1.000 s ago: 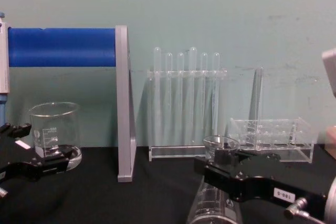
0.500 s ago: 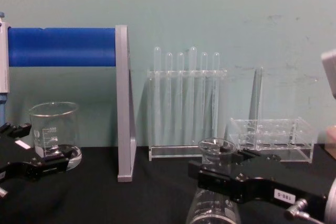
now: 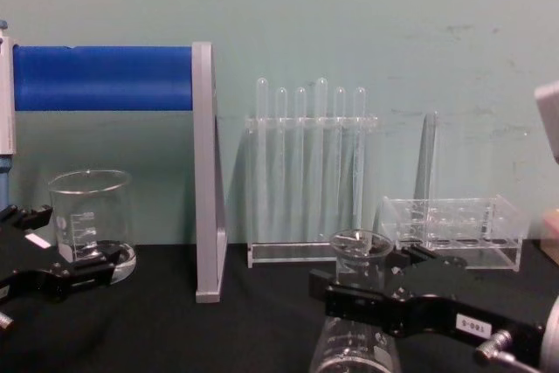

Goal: Grasp the erlenmeyer flask with one hand, shake it three times, then place it back.

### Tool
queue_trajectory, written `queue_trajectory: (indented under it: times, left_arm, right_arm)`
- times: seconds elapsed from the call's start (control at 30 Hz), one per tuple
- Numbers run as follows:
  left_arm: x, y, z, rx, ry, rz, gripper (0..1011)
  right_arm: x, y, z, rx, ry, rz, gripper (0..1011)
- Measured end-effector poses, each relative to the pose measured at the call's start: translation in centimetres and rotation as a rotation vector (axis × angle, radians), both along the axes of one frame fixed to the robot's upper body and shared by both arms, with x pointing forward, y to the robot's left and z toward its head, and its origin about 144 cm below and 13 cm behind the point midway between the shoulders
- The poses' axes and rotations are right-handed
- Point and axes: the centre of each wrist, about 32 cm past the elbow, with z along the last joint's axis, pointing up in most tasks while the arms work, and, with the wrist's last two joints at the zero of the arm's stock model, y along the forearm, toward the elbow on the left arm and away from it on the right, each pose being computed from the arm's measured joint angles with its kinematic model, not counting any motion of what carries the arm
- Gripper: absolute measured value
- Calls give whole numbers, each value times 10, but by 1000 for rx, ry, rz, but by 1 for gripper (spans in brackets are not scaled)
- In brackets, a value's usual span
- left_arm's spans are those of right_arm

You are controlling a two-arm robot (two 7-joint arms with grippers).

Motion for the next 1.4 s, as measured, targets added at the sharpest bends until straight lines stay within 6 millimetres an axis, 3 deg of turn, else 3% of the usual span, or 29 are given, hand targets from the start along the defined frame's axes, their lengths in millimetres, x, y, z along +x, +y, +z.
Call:
queue_trajectory:
  times: [0.47,1.03,1.4]
  left_arm:
    - [0,0,0,0,0,0,1001]
    - [0,0,0,0,0,0,1001]
    - [0,0,0,0,0,0,1001]
  right_arm:
    - [-5,-8,4,1,19,15,1000]
    - [-33,-40,15,-9,52,14,1000]
    - [-32,-56,19,-12,43,-93,1000]
